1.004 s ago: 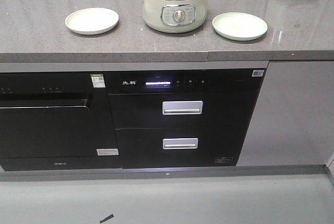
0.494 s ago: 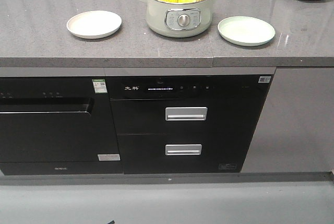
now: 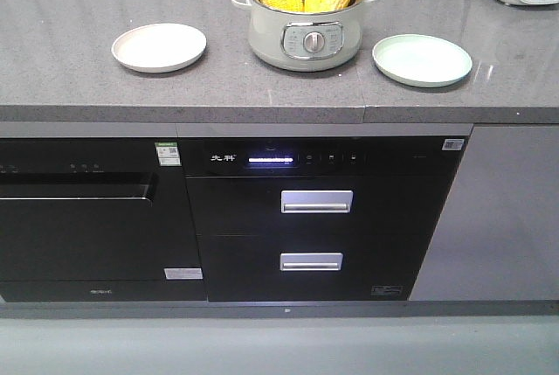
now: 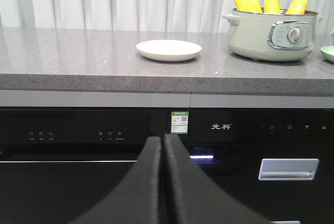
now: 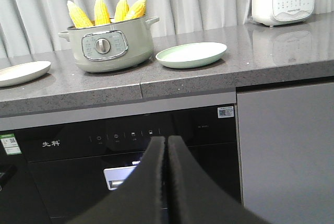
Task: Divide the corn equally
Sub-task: 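Drive up close to the counter edge facing the pot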
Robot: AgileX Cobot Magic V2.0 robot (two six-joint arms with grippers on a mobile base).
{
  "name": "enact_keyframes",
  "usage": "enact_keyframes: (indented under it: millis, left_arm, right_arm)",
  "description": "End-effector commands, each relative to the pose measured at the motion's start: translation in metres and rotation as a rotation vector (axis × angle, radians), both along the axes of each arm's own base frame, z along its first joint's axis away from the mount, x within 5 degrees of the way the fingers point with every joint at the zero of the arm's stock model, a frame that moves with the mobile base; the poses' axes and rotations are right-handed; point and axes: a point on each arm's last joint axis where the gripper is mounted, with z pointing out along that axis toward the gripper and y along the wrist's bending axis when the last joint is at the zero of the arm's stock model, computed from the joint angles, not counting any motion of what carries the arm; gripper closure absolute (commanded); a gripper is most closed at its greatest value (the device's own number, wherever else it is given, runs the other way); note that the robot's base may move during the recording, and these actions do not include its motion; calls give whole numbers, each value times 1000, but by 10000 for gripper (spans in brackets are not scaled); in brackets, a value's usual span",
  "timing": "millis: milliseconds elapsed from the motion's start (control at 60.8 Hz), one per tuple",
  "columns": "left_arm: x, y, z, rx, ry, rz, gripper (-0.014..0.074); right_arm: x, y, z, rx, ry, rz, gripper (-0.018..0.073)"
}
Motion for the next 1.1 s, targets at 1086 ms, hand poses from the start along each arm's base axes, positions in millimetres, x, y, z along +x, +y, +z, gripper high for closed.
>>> enact_keyframes:
  millis: [1086]
  left_arm:
    - [-2,0,16,-16,-112,-7,603]
  right_arm:
    - [0,1,1,-11,-57,12,561]
